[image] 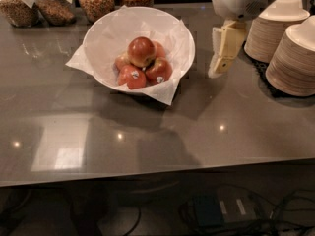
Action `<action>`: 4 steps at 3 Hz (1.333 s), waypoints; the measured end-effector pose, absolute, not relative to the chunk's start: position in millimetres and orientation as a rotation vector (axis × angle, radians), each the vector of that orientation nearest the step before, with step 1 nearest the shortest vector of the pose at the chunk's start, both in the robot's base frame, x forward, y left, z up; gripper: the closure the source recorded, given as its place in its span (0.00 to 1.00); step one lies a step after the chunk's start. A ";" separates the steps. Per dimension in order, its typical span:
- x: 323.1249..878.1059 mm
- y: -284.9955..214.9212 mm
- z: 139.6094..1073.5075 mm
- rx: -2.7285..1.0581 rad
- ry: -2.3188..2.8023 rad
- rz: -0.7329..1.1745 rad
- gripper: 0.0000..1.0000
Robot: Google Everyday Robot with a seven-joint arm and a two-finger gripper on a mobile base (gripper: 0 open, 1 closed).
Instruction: Pick apple from white bowl
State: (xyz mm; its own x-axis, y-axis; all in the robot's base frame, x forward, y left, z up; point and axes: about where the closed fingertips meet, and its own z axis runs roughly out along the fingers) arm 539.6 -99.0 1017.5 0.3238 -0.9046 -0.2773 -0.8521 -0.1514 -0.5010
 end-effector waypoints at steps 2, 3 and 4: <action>571.4 -55.6 1023.2 -2.094 1.380 -0.065 0.00; 581.2 -47.1 1012.4 -2.113 1.346 -0.069 0.00; 596.0 -34.1 995.9 -2.131 1.318 -0.047 0.00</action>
Offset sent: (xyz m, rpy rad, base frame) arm 0.0258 0.0346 0.0012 0.0113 -0.0066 0.1182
